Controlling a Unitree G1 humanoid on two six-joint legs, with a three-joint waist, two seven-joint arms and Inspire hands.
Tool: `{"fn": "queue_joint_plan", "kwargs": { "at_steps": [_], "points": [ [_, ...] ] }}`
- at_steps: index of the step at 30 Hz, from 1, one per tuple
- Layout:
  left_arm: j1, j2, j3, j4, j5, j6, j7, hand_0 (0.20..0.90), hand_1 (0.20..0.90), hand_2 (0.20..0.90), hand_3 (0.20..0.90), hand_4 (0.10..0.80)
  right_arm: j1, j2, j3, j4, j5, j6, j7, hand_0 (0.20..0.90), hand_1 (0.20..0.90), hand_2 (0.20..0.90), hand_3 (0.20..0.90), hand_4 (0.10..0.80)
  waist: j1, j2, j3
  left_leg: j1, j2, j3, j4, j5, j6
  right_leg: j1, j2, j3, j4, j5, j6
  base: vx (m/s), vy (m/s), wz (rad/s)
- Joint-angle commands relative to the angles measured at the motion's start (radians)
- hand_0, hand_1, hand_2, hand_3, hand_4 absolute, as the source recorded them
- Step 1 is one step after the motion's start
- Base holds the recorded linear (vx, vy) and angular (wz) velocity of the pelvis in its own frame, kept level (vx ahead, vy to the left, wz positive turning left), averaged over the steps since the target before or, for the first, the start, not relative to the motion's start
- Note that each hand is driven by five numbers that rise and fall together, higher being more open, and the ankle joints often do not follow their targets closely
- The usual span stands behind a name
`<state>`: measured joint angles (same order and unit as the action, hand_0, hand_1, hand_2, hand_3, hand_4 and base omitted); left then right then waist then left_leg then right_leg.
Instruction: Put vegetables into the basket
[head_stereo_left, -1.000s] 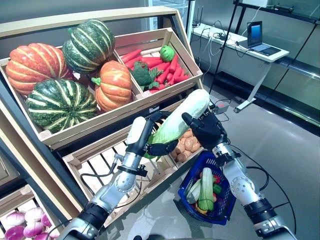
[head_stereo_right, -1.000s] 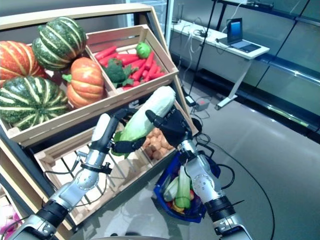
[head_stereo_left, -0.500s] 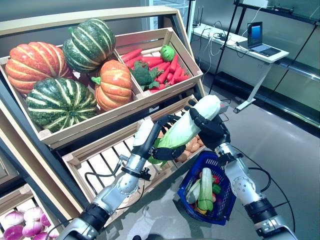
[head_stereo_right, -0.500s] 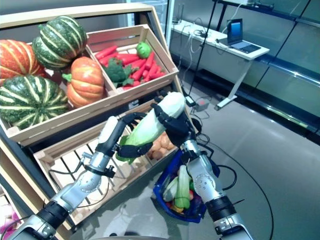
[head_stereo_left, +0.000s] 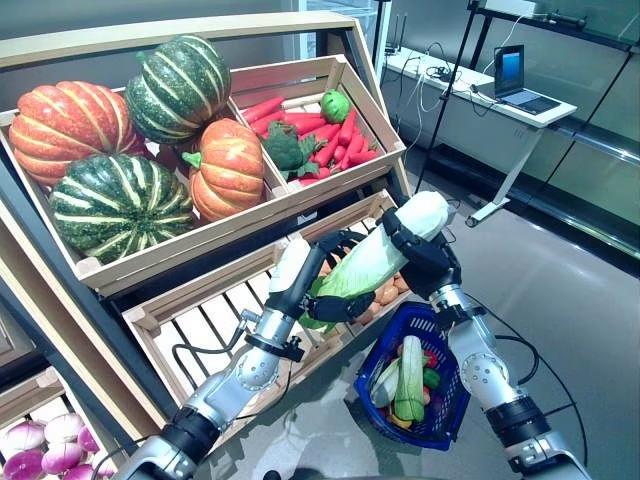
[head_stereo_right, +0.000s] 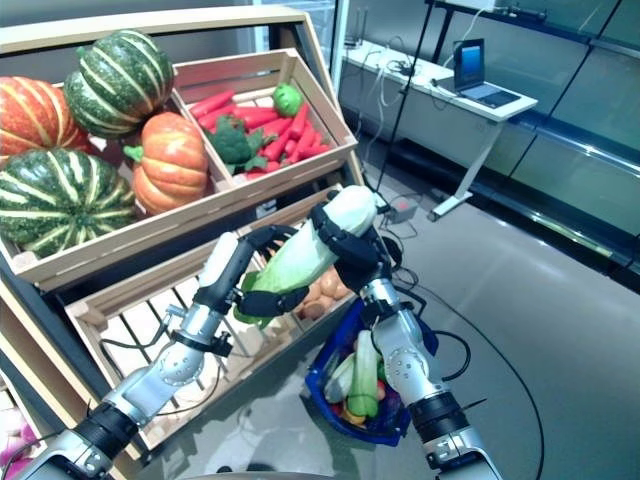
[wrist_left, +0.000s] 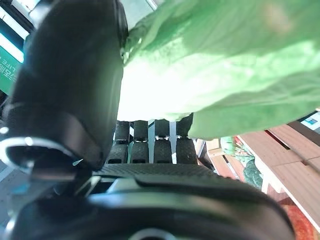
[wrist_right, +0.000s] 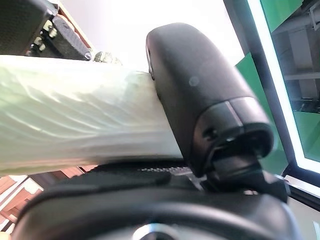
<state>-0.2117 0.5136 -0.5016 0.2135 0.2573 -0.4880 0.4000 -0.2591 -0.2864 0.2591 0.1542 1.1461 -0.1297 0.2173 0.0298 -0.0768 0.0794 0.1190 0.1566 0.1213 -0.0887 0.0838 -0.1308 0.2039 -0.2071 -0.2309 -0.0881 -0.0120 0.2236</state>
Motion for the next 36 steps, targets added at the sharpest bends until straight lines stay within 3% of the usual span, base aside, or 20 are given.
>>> {"fn": "queue_joint_plan", "kwargs": {
  "at_steps": [1, 14, 23, 30, 36],
  "points": [
    [-0.100, -0.011, -0.028, 0.005, -0.032, -0.046, -0.052, 0.900, 0.900, 0.900, 0.900, 0.800, -0.192, 0.035, -0.085, -0.107, 0.028, -0.080, 0.083, 0.300, 0.300, 0.300, 0.300, 0.400, 0.006, 0.027, -0.038, 0.011, 0.033, -0.041, 0.001, -0.085, 0.011, -0.041, -0.006, 0.032, 0.001, 0.049, -0.045, 0.000, 0.000, 0.00],
    [0.000, -0.018, 0.083, 0.240, -0.059, 0.025, -0.099, 0.900, 0.900, 0.900, 0.900, 0.800, -0.148, -0.029, -0.174, -0.110, -0.026, -0.067, 0.087, 0.300, 0.300, 0.300, 0.300, 0.400, -0.005, 0.026, -0.041, 0.012, 0.035, -0.024, 0.001, -0.082, 0.012, -0.049, -0.005, 0.041, 0.001, 0.053, -0.045, 0.004, 0.003, -0.01],
    [0.013, -0.048, 0.162, 0.456, -0.067, 0.090, -0.062, 0.900, 0.900, 0.900, 0.900, 0.800, -0.095, -0.068, -0.201, -0.038, -0.106, -0.045, 0.077, 0.300, 0.300, 0.300, 0.300, 0.400, -0.025, 0.025, -0.037, 0.017, 0.037, -0.003, 0.001, -0.074, 0.011, -0.056, -0.007, 0.056, 0.002, 0.059, -0.042, 0.012, 0.011, -0.07],
    [0.007, -0.036, 0.245, 0.444, -0.100, 0.072, 0.006, 0.900, 0.900, 0.900, 0.900, 0.800, -0.033, -0.142, -0.223, 0.087, -0.215, -0.074, 0.037, 0.300, 0.300, 0.300, 0.300, 0.400, -0.029, 0.024, -0.029, 0.018, 0.043, 0.004, 0.001, -0.070, 0.007, -0.057, -0.010, 0.056, 0.003, 0.060, -0.041, 0.021, -0.008, -0.01],
    [0.018, -0.010, 0.281, 0.328, -0.192, 0.064, -0.004, 0.900, 0.900, 0.900, 0.900, 0.800, -0.014, -0.204, -0.253, 0.239, -0.304, -0.134, -0.073, 0.300, 0.300, 0.300, 0.300, 0.400, -0.012, 0.031, 0.001, 0.013, 0.045, -0.006, 0.001, -0.066, 0.004, -0.063, -0.018, 0.043, 0.014, 0.058, -0.042, -0.005, -0.009, -0.01]
  ]
}}
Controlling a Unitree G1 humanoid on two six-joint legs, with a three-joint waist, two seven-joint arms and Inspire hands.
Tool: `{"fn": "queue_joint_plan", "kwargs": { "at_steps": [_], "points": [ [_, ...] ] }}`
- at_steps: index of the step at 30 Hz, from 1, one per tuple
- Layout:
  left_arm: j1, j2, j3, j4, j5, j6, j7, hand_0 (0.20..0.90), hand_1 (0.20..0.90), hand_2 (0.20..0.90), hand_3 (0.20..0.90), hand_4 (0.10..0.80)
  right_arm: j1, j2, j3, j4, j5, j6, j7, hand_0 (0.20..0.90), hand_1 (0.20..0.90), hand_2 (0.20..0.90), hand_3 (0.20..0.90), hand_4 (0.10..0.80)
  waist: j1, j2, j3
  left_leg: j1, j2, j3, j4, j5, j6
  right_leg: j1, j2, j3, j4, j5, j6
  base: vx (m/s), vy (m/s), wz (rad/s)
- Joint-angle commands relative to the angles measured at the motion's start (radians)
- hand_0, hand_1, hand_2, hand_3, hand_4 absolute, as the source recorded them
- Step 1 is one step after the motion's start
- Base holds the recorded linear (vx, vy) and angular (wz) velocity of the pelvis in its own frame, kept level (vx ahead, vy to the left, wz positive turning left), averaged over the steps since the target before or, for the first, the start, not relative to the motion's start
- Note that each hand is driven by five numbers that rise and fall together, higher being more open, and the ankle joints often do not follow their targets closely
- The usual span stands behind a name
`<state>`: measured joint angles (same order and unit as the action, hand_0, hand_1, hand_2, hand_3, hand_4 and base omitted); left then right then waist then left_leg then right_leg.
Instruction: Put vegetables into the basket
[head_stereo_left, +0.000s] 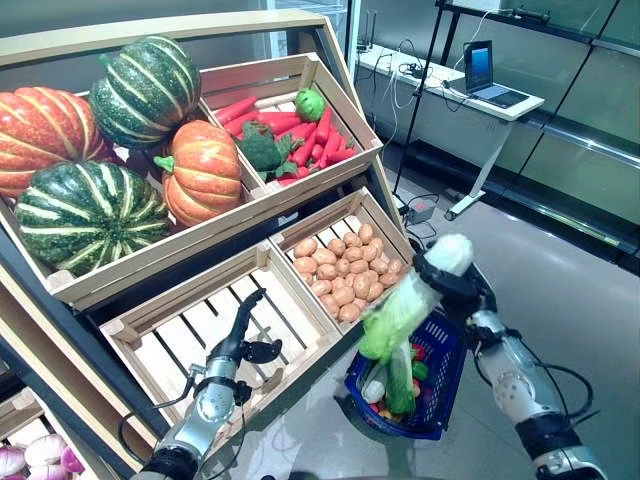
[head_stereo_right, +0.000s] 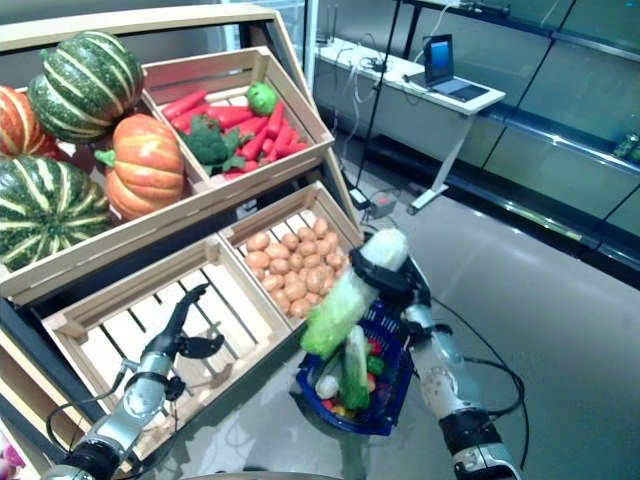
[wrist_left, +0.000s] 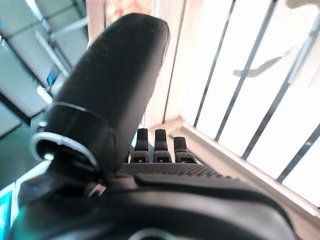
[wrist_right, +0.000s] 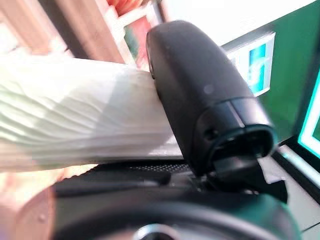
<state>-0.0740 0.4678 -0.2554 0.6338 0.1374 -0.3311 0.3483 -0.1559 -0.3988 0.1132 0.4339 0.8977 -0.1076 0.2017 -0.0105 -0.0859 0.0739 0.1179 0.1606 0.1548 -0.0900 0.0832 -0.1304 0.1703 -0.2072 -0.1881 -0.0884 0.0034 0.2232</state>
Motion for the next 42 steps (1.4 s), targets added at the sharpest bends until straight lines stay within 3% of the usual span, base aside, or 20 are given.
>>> {"fn": "queue_joint_plan", "kwargs": {
  "at_steps": [1, 4, 5, 7, 14, 25, 28, 29, 30, 31, 36, 37, 38, 42],
  "points": [
    [-0.132, 0.042, 0.034, -0.114, -0.092, -0.091, 0.043, 0.900, 0.900, 0.900, 0.900, 0.800, -0.134, -0.105, -0.104, 0.004, -0.057, -0.172, -0.077, 0.300, 0.300, 0.300, 0.300, 0.400, 0.035, 0.042, 0.018, 0.006, 0.042, -0.044, 0.003, -0.061, 0.002, -0.041, -0.022, -0.005, 0.028, 0.038, -0.042, -0.142, -0.037, -0.01],
    [-0.176, 0.051, 0.020, -0.131, -0.130, -0.093, 0.045, 0.900, 0.900, 0.900, 0.900, 0.800, -0.193, -0.127, -0.092, 0.079, -0.046, -0.189, -0.125, 0.300, 0.300, 0.300, 0.300, 0.400, 0.045, 0.048, 0.052, -0.034, 0.045, -0.059, 0.033, -0.058, -0.001, -0.088, -0.030, -0.005, 0.086, 0.021, -0.046, -0.227, -0.028, 0.00],
    [-0.249, 0.060, -0.007, -0.136, -0.178, -0.093, 0.053, 0.900, 0.900, 0.900, 0.900, 0.800, -0.291, -0.150, -0.073, 0.169, -0.038, -0.210, -0.178, 0.300, 0.300, 0.300, 0.300, 0.400, 0.056, 0.055, 0.120, -0.111, 0.048, -0.088, 0.124, -0.068, -0.010, -0.156, -0.041, -0.002, 0.174, 0.000, -0.053, -0.400, -0.026, 0.00],
    [-0.306, 0.061, -0.023, -0.131, -0.212, -0.095, 0.057, 0.900, 0.900, 0.900, 0.900, 0.800, -0.367, -0.167, -0.063, 0.240, -0.044, -0.218, -0.199, 0.300, 0.300, 0.300, 0.300, 0.400, 0.058, 0.061, 0.172, -0.177, 0.047, -0.113, 0.198, -0.084, -0.018, -0.205, -0.051, 0.002, 0.232, -0.016, -0.055, -0.385, -0.029, 0.00],
    [-0.405, 0.082, -0.067, -0.175, -0.282, -0.137, 0.076, 0.900, 0.900, 0.900, 0.900, 0.800, -0.571, -0.254, -0.045, 0.446, -0.049, -0.272, -0.260, 0.300, 0.300, 0.300, 0.300, 0.400, 0.084, 0.080, 0.309, -0.416, 0.049, -0.164, 0.482, -0.159, -0.022, -0.395, -0.106, 0.013, 0.483, -0.086, -0.072, -0.247, 0.001, 0.10],
    [-0.478, 0.104, -0.120, -0.228, -0.338, -0.203, 0.106, 0.900, 0.900, 0.900, 0.900, 0.800, -0.757, -0.329, -0.033, 0.572, -0.044, -0.352, -0.343, 0.300, 0.300, 0.300, 0.300, 0.400, 0.097, 0.122, 0.389, -0.685, 0.018, -0.178, 0.830, -0.322, 0.018, -0.712, -0.176, 0.064, 0.899, -0.224, -0.094, -0.129, 0.010, 0.15],
    [-0.482, 0.115, -0.124, -0.252, -0.363, -0.211, 0.100, 0.900, 0.900, 0.900, 0.900, 0.800, -0.799, -0.350, -0.033, 0.584, -0.045, -0.345, -0.352, 0.300, 0.300, 0.300, 0.300, 0.400, 0.097, 0.136, 0.401, -0.750, 0.010, -0.189, 0.920, -0.364, 0.022, -0.790, -0.189, 0.085, 0.988, -0.257, -0.103, -0.046, -0.006, 0.20],
    [-0.480, 0.120, -0.124, -0.265, -0.373, -0.216, 0.099, 0.900, 0.900, 0.900, 0.900, 0.800, -0.812, -0.358, -0.032, 0.586, -0.040, -0.343, -0.355, 0.300, 0.300, 0.300, 0.300, 0.400, 0.097, 0.144, 0.406, -0.771, 0.010, -0.197, 0.981, -0.418, 0.020, -0.818, -0.192, 0.101, 1.044, -0.301, -0.099, -0.058, -0.009, 0.08],
    [-0.481, 0.122, -0.122, -0.270, -0.377, -0.220, 0.096, 0.900, 0.900, 0.900, 0.900, 0.800, -0.820, -0.361, -0.033, 0.587, -0.033, -0.342, -0.356, 0.300, 0.300, 0.300, 0.300, 0.400, 0.096, 0.146, 0.408, -0.798, 0.007, -0.196, 0.992, -0.400, 0.026, -0.846, -0.195, 0.102, 1.051, -0.283, -0.110, 0.013, -0.029, 0.08],
    [-0.481, 0.128, -0.124, -0.285, -0.386, -0.222, 0.095, 0.900, 0.900, 0.900, 0.900, 0.800, -0.836, -0.366, -0.034, 0.591, -0.012, -0.338, -0.358, 0.300, 0.300, 0.300, 0.300, 0.400, 0.096, 0.153, 0.412, -0.818, 0.008, -0.203, 1.041, -0.445, 0.023, -0.872, -0.198, 0.116, 1.096, -0.320, -0.106, -0.046, -0.018, 0.08],
    [-0.482, 0.133, -0.128, -0.321, -0.405, -0.226, 0.092, 0.900, 0.900, 0.900, 0.900, 0.800, -0.892, -0.369, -0.013, 0.624, -0.003, -0.272, -0.327, 0.300, 0.300, 0.300, 0.300, 0.400, 0.095, 0.170, 0.422, -0.913, 0.003, -0.213, 1.161, -0.488, 0.031, -0.976, -0.196, 0.139, 1.196, -0.358, -0.122, -0.053, -0.021, 0.06],
    [-0.483, 0.133, -0.130, -0.324, -0.406, -0.224, 0.092, 0.900, 0.900, 0.900, 0.900, 0.800, -0.896, -0.369, -0.008, 0.628, -0.004, -0.272, -0.329, 0.453, 0.453, 0.453, 0.453, 0.502, 0.095, 0.171, 0.421, -0.919, 0.003, -0.213, 1.167, -0.490, 0.031, -0.983, -0.195, 0.140, 1.203, -0.361, -0.124, -0.044, -0.008, 0.03],
    [-0.483, 0.132, -0.132, -0.329, -0.405, -0.221, 0.093, 0.900, 0.900, 0.900, 0.900, 0.800, -0.907, -0.367, 0.000, 0.634, -0.005, -0.266, -0.340, 0.900, 0.900, 0.900, 0.900, 0.800, 0.095, 0.172, 0.418, -0.934, 0.004, -0.215, 1.185, -0.496, 0.033, -0.999, -0.193, 0.143, 1.219, -0.368, -0.127, -0.035, -0.007, 0.04],
    [-0.489, 0.141, -0.139, -0.336, -0.414, -0.225, 0.093, 0.900, 0.900, 0.900, 0.900, 0.800, -0.914, -0.360, 0.011, 0.640, -0.013, -0.242, -0.360, 0.900, 0.900, 0.900, 0.900, 0.800, 0.093, 0.171, 0.409, -0.954, 0.007, -0.219, 1.223, -0.511, 0.035, -1.023, -0.188, 0.148, 1.254, -0.383, -0.134, -0.010, -0.003, 0.04]
  ]
}}
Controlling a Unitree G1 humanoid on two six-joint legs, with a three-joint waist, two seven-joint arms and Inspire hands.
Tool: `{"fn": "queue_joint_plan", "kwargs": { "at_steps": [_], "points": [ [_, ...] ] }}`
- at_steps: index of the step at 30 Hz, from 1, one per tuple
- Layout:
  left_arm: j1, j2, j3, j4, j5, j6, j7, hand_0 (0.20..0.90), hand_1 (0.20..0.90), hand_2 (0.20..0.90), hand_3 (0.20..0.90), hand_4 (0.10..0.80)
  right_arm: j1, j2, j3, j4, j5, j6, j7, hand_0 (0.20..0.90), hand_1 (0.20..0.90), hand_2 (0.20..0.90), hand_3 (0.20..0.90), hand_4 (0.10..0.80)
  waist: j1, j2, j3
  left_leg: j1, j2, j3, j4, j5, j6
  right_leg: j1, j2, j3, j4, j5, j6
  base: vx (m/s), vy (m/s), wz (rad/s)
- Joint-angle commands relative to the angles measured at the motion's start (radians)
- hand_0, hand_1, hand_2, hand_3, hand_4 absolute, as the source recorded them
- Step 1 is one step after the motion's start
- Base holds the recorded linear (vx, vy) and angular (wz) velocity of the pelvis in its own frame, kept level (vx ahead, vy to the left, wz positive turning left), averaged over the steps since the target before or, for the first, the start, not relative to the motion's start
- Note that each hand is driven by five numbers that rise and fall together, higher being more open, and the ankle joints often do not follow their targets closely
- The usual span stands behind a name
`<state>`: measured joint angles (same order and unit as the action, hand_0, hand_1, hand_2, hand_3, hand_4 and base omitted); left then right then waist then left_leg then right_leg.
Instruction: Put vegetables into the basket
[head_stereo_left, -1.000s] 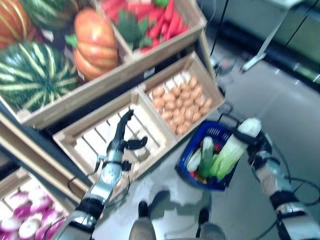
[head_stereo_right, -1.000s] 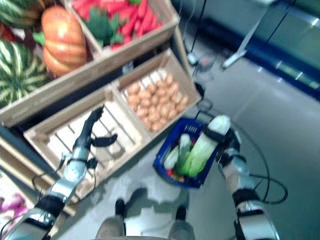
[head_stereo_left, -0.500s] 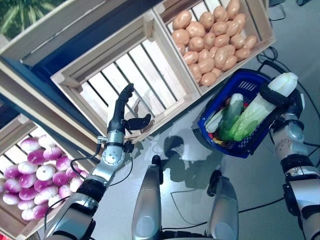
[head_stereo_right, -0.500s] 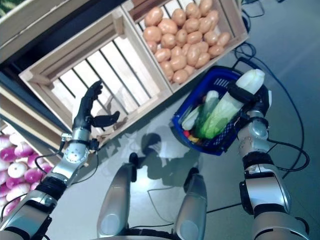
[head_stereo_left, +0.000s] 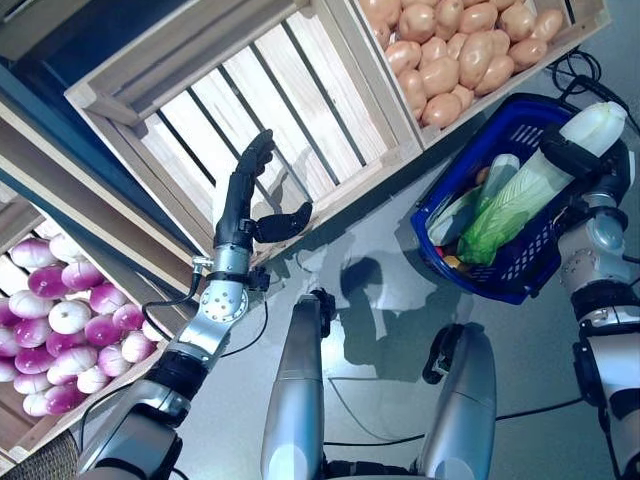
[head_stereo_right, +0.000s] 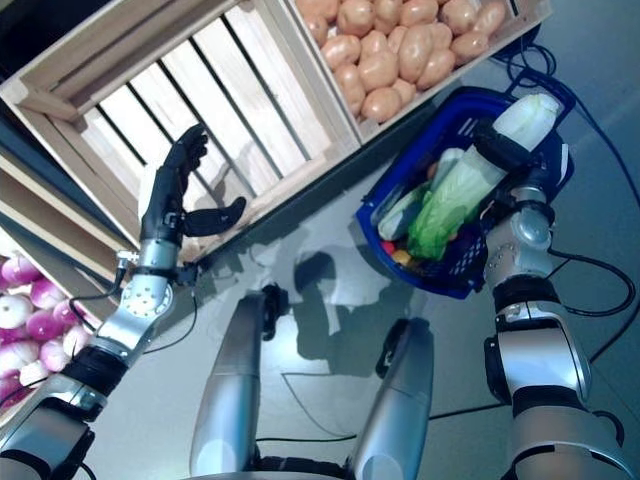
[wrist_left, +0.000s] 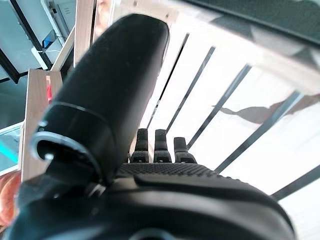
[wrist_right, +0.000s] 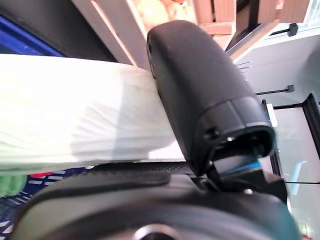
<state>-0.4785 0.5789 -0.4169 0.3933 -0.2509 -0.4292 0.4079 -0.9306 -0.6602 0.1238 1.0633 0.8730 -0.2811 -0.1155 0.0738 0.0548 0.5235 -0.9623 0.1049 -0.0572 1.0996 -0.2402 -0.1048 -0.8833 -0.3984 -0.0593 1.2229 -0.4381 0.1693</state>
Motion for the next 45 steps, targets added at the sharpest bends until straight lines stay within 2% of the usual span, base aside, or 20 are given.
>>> {"fn": "queue_joint_plan", "kwargs": {
  "at_steps": [1, 8, 14, 16, 17, 23, 27, 29, 33, 34, 35, 36, 40, 43, 45],
  "points": [
    [-0.088, 0.032, 0.020, -0.095, -0.029, -0.127, 0.033, 0.900, 0.900, 0.900, 0.900, 0.800, -0.142, -0.097, 0.001, 0.015, 0.011, -0.063, -0.050, 0.900, 0.900, 0.900, 0.900, 0.800, 0.009, 0.030, -0.044, 0.124, 0.063, -0.008, 0.041, -0.192, 0.010, 0.027, 0.004, 0.020, -0.051, 0.055, -0.081, 0.000, 0.000, 0.00],
    [-0.098, 0.045, 0.014, -0.083, -0.051, -0.117, 0.014, 0.900, 0.900, 0.900, 0.900, 0.800, -0.137, -0.103, -0.007, 0.038, 0.018, -0.048, -0.046, 0.900, 0.900, 0.900, 0.900, 0.800, 0.007, 0.022, -0.065, 0.144, 0.072, -0.006, 0.041, -0.197, 0.009, 0.045, 0.005, 0.015, -0.051, 0.052, -0.080, 0.017, 0.008, -0.01],
    [-0.074, 0.062, 0.018, -0.077, -0.074, -0.125, -0.005, 0.900, 0.900, 0.900, 0.900, 0.800, -0.101, -0.114, -0.020, 0.027, 0.022, -0.032, -0.023, 0.900, 0.900, 0.900, 0.900, 0.800, 0.012, 0.007, -0.099, 0.222, 0.083, 0.006, -0.040, -0.171, 0.008, 0.125, 0.006, -0.005, -0.122, 0.075, -0.073, 0.054, 0.016, -0.01],
    [-0.065, 0.064, 0.022, -0.073, -0.077, -0.123, -0.011, 0.900, 0.900, 0.900, 0.900, 0.800, -0.085, -0.112, -0.023, 0.016, 0.022, -0.029, -0.026, 0.900, 0.900, 0.900, 0.900, 0.800, 0.014, -0.001, -0.109, 0.266, 0.088, 0.013, -0.092, -0.152, 0.009, 0.169, 0.007, -0.017, -0.162, 0.090, -0.071, 0.031, 0.024, -0.04],
    [-0.060, 0.066, 0.025, -0.071, -0.076, -0.122, -0.015, 0.900, 0.900, 0.900, 0.900, 0.800, -0.076, -0.114, -0.026, 0.010, 0.019, -0.028, -0.028, 0.900, 0.900, 0.900, 0.900, 0.800, 0.015, -0.007, -0.117, 0.284, 0.088, 0.023, -0.137, -0.112, 0.014, 0.189, 0.004, -0.032, -0.202, 0.126, -0.079, -0.014, 0.022, -0.06],
    [-0.039, 0.075, 0.037, -0.054, -0.072, -0.104, -0.043, 0.900, 0.900, 0.900, 0.900, 0.800, -0.035, -0.116, -0.049, -0.012, -0.010, -0.024, -0.030, 0.900, 0.900, 0.900, 0.900, 0.800, 0.020, -0.035, -0.162, 0.437, 0.093, 0.054, -0.336, -0.032, 0.012, 0.350, 0.014, -0.086, -0.369, 0.188, -0.069, 0.080, 0.011, -0.06],
    [-0.007, 0.065, 0.056, -0.025, -0.061, -0.085, -0.072, 0.900, 0.900, 0.900, 0.900, 0.800, 0.026, -0.090, -0.067, -0.065, -0.003, -0.031, 0.024, 0.900, 0.900, 0.900, 0.900, 0.800, 0.018, -0.057, -0.207, 0.572, 0.097, 0.069, -0.509, 0.044, 0.006, 0.497, 0.042, -0.123, -0.555, 0.253, -0.061, 0.132, -0.010, -0.08],
    [0.013, 0.053, 0.067, -0.013, -0.044, -0.062, -0.086, 0.900, 0.900, 0.900, 0.900, 0.800, 0.074, -0.058, -0.083, -0.109, 0.008, -0.026, 0.046, 0.900, 0.900, 0.900, 0.900, 0.800, 0.014, -0.067, -0.237, 0.642, 0.097, 0.084, -0.601, 0.082, 0.004, 0.568, 0.061, -0.139, -0.655, 0.285, -0.051, 0.176, -0.016, -0.14],
    [0.071, -0.013, 0.071, 0.026, 0.032, -0.014, -0.082, 0.900, 0.900, 0.900, 0.900, 0.800, 0.208, 0.060, -0.081, -0.238, 0.029, -0.024, 0.071, 0.900, 0.900, 0.900, 0.900, 0.800, 0.001, -0.081, -0.305, 0.772, 0.084, 0.113, -0.786, 0.159, 0.004, 0.707, 0.106, -0.158, -0.869, 0.355, -0.036, 0.222, -0.002, -0.10],
    [0.111, -0.054, 0.068, 0.053, 0.062, 0.010, -0.079, 0.900, 0.900, 0.900, 0.900, 0.800, 0.287, 0.135, -0.068, -0.306, 0.031, -0.017, 0.072, 0.900, 0.900, 0.900, 0.900, 0.800, -0.005, -0.082, -0.341, 0.834, 0.077, 0.125, -0.877, 0.191, 0.004, 0.772, 0.125, -0.164, -0.966, 0.384, -0.029, 0.257, 0.015, -0.18],
    [0.127, -0.065, 0.067, 0.060, 0.064, 0.020, -0.081, 0.900, 0.900, 0.900, 0.900, 0.800, 0.316, 0.157, -0.064, -0.328, 0.028, -0.016, 0.073, 0.900, 0.900, 0.900, 0.900, 0.800, -0.006, -0.082, -0.349, 0.861, 0.075, 0.129, -0.909, 0.204, 0.004, 0.799, 0.132, -0.166, -0.998, 0.396, -0.027, 0.309, 0.018, -0.21],
    [0.175, -0.099, 0.077, 0.090, 0.077, 0.033, -0.101, 0.900, 0.900, 0.900, 0.900, 0.800, 0.417, 0.220, -0.061, -0.376, 0.018, -0.026, 0.099, 0.900, 0.900, 0.900, 0.900, 0.800, -0.012, -0.082, -0.377, 0.913, 0.074, 0.143, -0.987, 0.230, 0.004, 0.853, 0.146, -0.168, -1.078, 0.421, -0.021, 0.190, 0.016, -0.17],
    [0.266, -0.153, 0.083, 0.154, 0.083, 0.040, -0.129, 0.900, 0.900, 0.900, 0.900, 0.800, 0.595, 0.321, -0.030, -0.445, -0.006, -0.047, 0.136, 0.900, 0.900, 0.900, 0.900, 0.800, -0.024, -0.079, -0.411, 0.980, 0.070, 0.153, -1.094, 0.267, 0.005, 0.913, 0.161, -0.151, -1.178, 0.464, -0.011, 0.118, 0.016, -0.12],
    [0.350, -0.206, 0.106, 0.236, 0.087, 0.009, -0.154, 0.900, 0.900, 0.900, 0.900, 0.800, 0.744, 0.411, 0.018, -0.480, -0.058, -0.098, 0.150, 0.900, 0.900, 0.900, 0.900, 0.800, -0.037, -0.075, -0.433, 1.030, 0.067, 0.176, -1.167, 0.287, 0.007, 0.953, 0.170, -0.145, -1.242, 0.491, -0.004, 0.100, 0.022, -0.10],
    [0.381, -0.228, 0.113, 0.268, 0.101, -0.001, -0.149, 0.900, 0.900, 0.900, 0.900, 0.800, 0.788, 0.441, 0.045, -0.492, -0.096, -0.104, 0.137, 0.900, 0.900, 0.900, 0.900, 0.800, -0.045, -0.074, -0.441, 1.040, 0.063, 0.180, -1.183, 0.288, 0.007, 0.967, 0.173, -0.144, -1.267, 0.503, -0.002, 0.070, 0.013, -0.11]
  ]
}}
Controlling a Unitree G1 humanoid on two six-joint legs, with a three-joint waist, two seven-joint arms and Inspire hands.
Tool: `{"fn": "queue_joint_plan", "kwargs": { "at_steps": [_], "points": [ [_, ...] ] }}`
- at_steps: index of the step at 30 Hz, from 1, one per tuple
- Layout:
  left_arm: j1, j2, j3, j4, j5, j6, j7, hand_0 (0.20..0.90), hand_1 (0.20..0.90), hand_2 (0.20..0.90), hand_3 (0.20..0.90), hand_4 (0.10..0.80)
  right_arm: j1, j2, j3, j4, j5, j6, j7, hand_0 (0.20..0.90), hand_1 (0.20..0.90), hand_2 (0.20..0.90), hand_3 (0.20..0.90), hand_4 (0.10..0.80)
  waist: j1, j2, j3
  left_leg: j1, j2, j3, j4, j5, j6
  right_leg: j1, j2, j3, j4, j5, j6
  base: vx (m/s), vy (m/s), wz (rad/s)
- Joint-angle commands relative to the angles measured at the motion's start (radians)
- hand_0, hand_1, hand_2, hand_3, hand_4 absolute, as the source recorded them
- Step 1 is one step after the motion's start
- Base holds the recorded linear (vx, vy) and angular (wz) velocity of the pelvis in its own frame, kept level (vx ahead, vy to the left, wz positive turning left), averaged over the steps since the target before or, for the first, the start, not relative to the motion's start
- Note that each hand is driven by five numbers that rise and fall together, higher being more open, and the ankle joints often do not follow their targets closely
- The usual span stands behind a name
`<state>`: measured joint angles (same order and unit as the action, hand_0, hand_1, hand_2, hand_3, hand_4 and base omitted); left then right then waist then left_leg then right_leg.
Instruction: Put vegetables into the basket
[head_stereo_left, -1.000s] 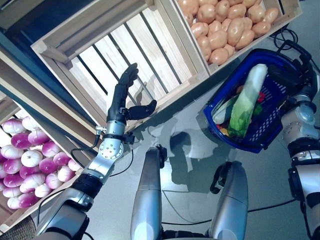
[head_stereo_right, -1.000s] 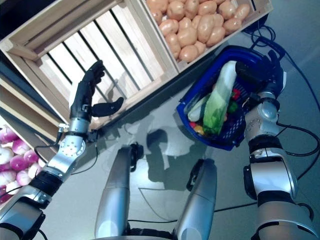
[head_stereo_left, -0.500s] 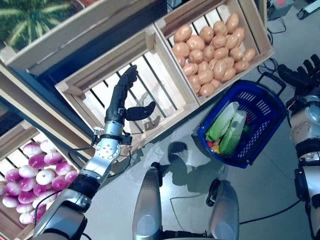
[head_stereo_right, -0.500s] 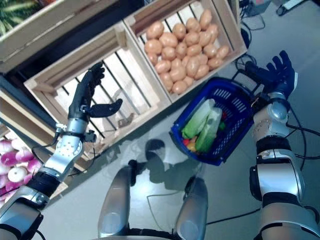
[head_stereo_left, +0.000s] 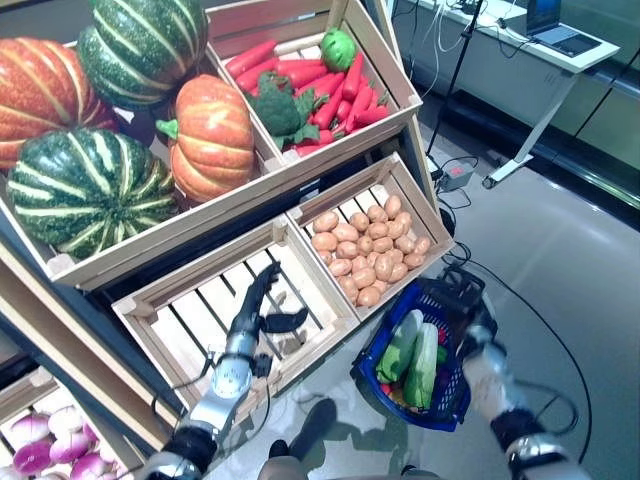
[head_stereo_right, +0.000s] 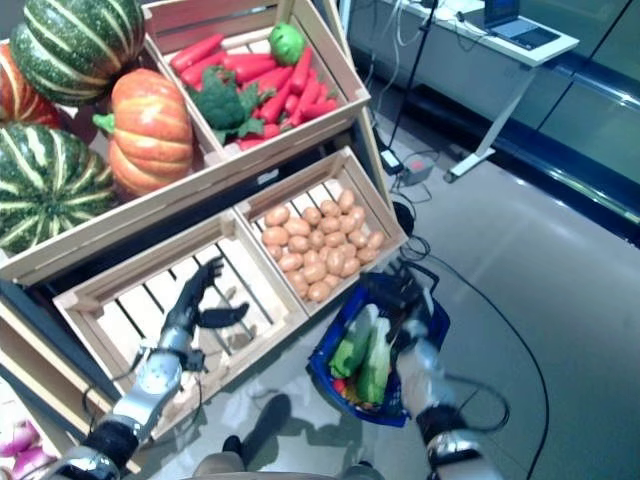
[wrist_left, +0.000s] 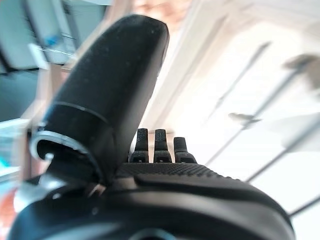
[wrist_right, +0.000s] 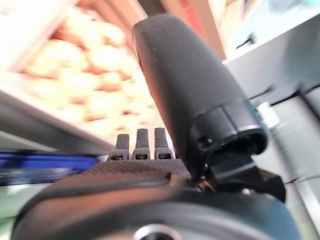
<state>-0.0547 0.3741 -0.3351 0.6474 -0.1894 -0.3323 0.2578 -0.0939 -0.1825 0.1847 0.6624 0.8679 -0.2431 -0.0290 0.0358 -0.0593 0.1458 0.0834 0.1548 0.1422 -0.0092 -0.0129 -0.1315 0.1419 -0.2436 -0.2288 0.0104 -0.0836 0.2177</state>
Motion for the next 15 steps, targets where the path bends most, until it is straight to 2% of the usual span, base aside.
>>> {"fn": "queue_joint_plan", "kwargs": {
  "at_steps": [1, 5, 10, 12, 15],
  "points": [
    [-0.027, -0.037, 0.039, 0.036, 0.015, -0.095, -0.011, 0.900, 0.900, 0.900, 0.900, 0.800, -0.022, -0.021, -0.003, -0.103, -0.101, -0.136, 0.050, 0.900, 0.900, 0.900, 0.900, 0.800, -0.013, 0.039, -0.068, -0.001, 0.010, -0.017, -0.078, 0.060, 0.034, -0.049, 0.021, 0.026, -0.069, 0.155, -0.050, 0.069, 0.008, -0.08],
    [0.017, -0.085, 0.058, 0.082, 0.009, -0.117, -0.070, 0.900, 0.900, 0.900, 0.900, 0.800, 0.057, 0.028, 0.043, -0.125, -0.125, -0.124, 0.111, 0.900, 0.900, 0.900, 0.900, 0.800, -0.028, 0.035, -0.069, 0.002, 0.005, -0.011, -0.078, 0.051, 0.037, -0.039, 0.024, 0.030, -0.083, 0.161, -0.049, 0.013, 0.004, -0.01],
    [0.052, -0.105, 0.040, 0.088, -0.034, -0.100, -0.116, 0.900, 0.900, 0.900, 0.900, 0.800, 0.125, 0.067, 0.116, -0.150, -0.095, -0.074, 0.195, 0.900, 0.900, 0.900, 0.900, 0.800, -0.040, 0.042, -0.054, 0.009, 0.005, -0.008, -0.078, 0.048, 0.042, -0.034, 0.023, 0.032, -0.070, 0.148, -0.050, 0.000, 0.000, 0.00],
    [0.052, -0.110, 0.037, 0.090, -0.055, -0.092, -0.119, 0.900, 0.900, 0.900, 0.900, 0.800, 0.126, 0.074, 0.132, -0.142, -0.098, -0.053, 0.202, 0.900, 0.900, 0.900, 0.900, 0.800, -0.040, 0.045, -0.051, 0.011, 0.004, -0.009, -0.078, 0.047, 0.042, -0.030, 0.022, 0.029, -0.071, 0.145, -0.050, 0.014, 0.030, 0.04],
    [0.049, -0.115, 0.023, 0.091, -0.073, -0.079, -0.121, 0.900, 0.900, 0.900, 0.900, 0.800, 0.102, 0.060, 0.175, -0.133, -0.150, -0.072, 0.192, 0.900, 0.900, 0.900, 0.900, 0.800, -0.028, 0.047, -0.045, 0.013, 0.003, -0.017, -0.078, 0.047, 0.040, -0.020, 0.021, 0.018, -0.073, 0.138, -0.054, 0.015, 0.008, 0.02]
  ]
}}
